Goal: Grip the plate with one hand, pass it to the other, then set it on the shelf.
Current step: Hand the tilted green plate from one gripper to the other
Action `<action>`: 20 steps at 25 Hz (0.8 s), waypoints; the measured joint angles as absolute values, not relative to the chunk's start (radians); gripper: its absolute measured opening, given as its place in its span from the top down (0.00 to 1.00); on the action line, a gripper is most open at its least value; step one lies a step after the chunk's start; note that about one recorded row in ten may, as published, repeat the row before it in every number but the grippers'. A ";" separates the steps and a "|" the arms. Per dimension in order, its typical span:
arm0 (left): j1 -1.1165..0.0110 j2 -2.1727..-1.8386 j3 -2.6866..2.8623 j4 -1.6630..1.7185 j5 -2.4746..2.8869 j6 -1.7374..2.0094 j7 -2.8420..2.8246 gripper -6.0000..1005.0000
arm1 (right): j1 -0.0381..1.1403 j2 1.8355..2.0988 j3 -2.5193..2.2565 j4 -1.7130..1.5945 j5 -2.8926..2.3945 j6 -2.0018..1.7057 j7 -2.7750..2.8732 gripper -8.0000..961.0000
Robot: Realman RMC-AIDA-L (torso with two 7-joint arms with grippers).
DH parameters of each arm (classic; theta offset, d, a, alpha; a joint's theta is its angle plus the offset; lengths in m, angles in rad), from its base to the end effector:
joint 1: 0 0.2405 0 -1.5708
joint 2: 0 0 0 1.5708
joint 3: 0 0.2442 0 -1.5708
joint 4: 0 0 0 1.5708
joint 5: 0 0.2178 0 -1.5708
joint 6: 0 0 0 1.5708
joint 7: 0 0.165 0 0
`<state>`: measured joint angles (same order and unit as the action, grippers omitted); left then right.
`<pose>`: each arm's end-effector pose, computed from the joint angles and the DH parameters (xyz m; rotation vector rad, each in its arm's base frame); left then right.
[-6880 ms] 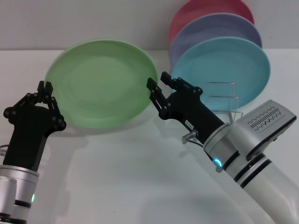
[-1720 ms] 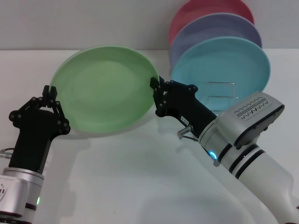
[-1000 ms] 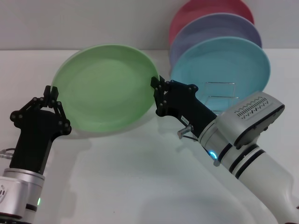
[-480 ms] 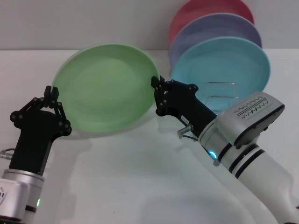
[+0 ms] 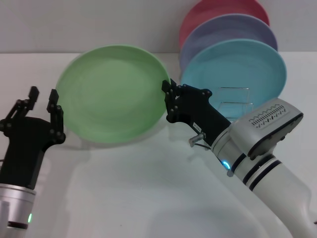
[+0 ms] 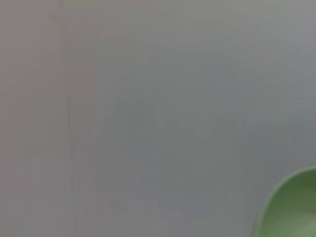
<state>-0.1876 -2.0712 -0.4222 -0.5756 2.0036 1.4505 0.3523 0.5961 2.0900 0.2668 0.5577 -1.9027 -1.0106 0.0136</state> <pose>-0.2588 0.2652 -0.0505 -1.5427 -0.2841 -0.7708 0.1781 0.3387 -0.1348 -2.0315 0.5710 0.9278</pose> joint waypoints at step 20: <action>-0.215 -2.062 -0.703 -0.223 2.017 1.781 -0.581 0.66 | 0.433 2.091 0.283 0.569 -2.002 -1.389 -0.033 0.97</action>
